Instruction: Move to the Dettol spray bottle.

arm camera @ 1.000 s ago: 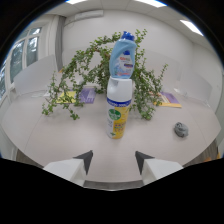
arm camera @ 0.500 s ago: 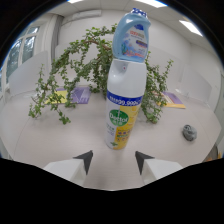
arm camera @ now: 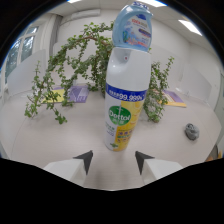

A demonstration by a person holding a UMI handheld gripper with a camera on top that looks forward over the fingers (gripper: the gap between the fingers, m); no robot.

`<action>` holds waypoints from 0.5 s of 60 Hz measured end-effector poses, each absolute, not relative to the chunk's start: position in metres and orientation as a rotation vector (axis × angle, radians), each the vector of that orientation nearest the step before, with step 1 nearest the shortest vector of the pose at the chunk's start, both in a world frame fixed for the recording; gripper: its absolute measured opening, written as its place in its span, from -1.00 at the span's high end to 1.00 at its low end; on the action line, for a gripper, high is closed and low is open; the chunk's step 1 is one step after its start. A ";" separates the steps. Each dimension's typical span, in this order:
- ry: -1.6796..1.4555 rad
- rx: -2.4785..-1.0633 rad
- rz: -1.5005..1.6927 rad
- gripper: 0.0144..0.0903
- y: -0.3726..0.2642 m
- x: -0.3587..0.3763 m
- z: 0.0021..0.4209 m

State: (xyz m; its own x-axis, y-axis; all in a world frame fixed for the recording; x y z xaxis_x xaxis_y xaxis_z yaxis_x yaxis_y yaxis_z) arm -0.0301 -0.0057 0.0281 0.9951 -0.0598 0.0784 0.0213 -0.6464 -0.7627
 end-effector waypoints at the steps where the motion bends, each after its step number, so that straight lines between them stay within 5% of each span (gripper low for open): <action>1: 0.027 -2.270 -0.120 -0.84 -0.005 -0.030 0.028; 30: 0.043 -2.265 -0.113 -0.84 -0.004 -0.028 0.030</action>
State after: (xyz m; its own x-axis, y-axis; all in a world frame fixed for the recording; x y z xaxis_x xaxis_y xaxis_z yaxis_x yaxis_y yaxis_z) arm -0.0276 -0.0038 0.0304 0.9954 -0.0693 0.0669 0.0069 -0.6419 -0.7667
